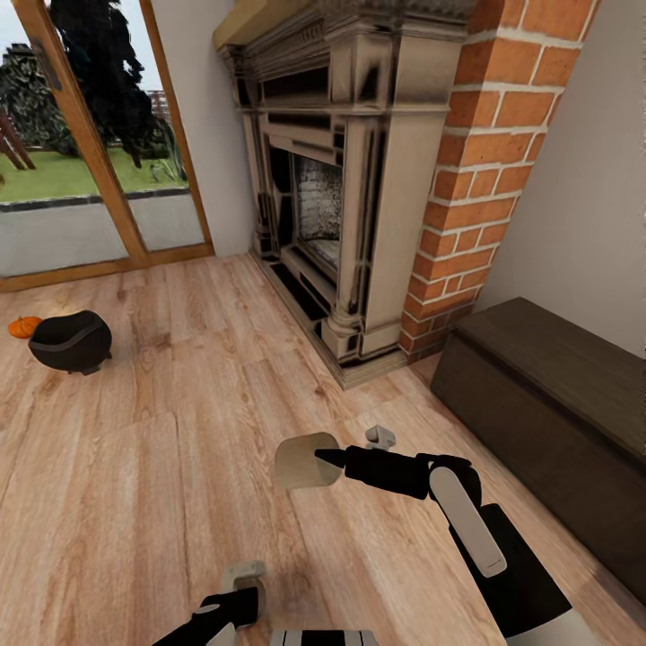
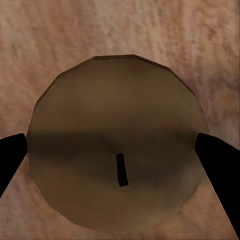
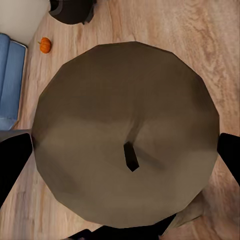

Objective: Place each of the two pumpkins and all three candles from the living room inside a cabinet in the living room (use any cabinet), then make sure every cabinet is closed, and position the cauldron so it is next to a table in the living room.

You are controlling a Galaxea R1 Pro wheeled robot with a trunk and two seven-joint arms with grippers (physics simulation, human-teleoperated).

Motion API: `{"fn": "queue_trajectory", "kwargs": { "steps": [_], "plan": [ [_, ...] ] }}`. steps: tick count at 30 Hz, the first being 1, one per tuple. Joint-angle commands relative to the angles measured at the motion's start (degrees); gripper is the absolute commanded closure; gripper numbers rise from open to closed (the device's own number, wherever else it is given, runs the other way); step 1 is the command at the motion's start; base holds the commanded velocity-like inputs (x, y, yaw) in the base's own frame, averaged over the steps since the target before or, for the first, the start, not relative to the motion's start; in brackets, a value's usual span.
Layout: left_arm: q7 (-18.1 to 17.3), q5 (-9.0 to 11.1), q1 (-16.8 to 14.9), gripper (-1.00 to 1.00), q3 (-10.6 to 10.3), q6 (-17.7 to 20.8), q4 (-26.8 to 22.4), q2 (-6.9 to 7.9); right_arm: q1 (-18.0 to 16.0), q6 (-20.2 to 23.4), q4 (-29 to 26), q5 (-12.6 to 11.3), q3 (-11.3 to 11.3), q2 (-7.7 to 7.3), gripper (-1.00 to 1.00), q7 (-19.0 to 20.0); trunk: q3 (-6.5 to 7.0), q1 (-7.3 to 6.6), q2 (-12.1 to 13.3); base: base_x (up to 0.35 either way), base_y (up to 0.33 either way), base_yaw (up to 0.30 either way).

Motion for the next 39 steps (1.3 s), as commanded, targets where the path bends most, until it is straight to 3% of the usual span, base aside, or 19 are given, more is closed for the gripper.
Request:
{"fn": "queue_trajectory", "kwargs": {
  "steps": [1,7,12,16,18,22,25,28,33,36,39],
  "plan": [
    [0.47,0.43,-0.03,1.00,-0.37,0.26,-0.20,0.33,-0.03,0.15,0.02,0.45,0.01,-0.07,1.00,0.45,0.18,-0.03,0.00,0.000,0.000,0.000],
    [0.39,0.93,-0.10,1.00,0.06,0.85,-0.93,3.89,-0.03,0.11,0.16,0.51,-0.02,-0.19,1.00,0.29,1.51,-0.19,0.08,0.000,0.000,0.000],
    [0.02,1.08,-0.26,1.00,4.61,3.85,-3.04,7.86,-0.03,-0.01,0.32,0.41,-0.07,-0.22,1.00,0.27,2.62,-0.32,0.14,0.000,0.000,0.000],
    [-0.61,1.13,-0.29,1.00,11.19,12.64,-11.13,13.55,-0.03,-0.02,0.39,0.40,-0.10,-0.24,1.00,0.20,3.50,-0.42,0.20,0.000,0.000,0.000],
    [-0.72,1.13,-0.24,1.00,18.15,21.07,-17.68,17.55,-0.03,-0.07,0.41,0.39,-0.08,-0.22,1.00,0.18,3.95,-0.47,0.22,0.000,0.000,0.000],
    [-0.75,1.11,0.08,1.00,25.54,33.38,-27.14,21.29,-0.03,-0.11,0.42,0.38,-0.10,-0.27,1.00,0.18,4.83,-0.57,0.28,0.000,0.000,0.000],
    [-0.76,1.14,0.26,1.00,27.68,38.41,-31.05,22.25,-0.03,-0.11,0.42,0.38,-0.07,-0.26,1.00,0.15,5.50,-0.65,0.32,0.000,0.000,0.000],
    [-0.76,1.23,0.58,1.00,31.38,42.94,-37.01,23.34,-0.02,-0.13,0.71,0.39,-0.03,-0.28,1.00,0.10,6.16,-0.73,0.36,0.000,0.000,0.000],
    [-0.76,4.95,4.83,1.00,41.65,53.05,-48.02,24.44,-0.03,-0.27,1.88,0.54,-0.02,-0.23,1.00,0.09,7.27,-0.86,0.43,0.000,0.000,0.000],
    [-0.68,5.75,7.19,1.00,45.24,54.20,-51.19,24.48,-0.01,-0.28,2.01,0.56,-0.08,-0.24,1.00,0.09,7.93,-0.94,0.47,0.000,0.000,0.000],
    [-0.51,5.99,8.01,1.00,46.53,54.53,-52.16,24.42,-0.03,-0.29,2.09,0.48,-0.04,-0.22,1.00,0.00,8.60,-1.01,0.51,0.000,0.000,0.000]
  ]
}}
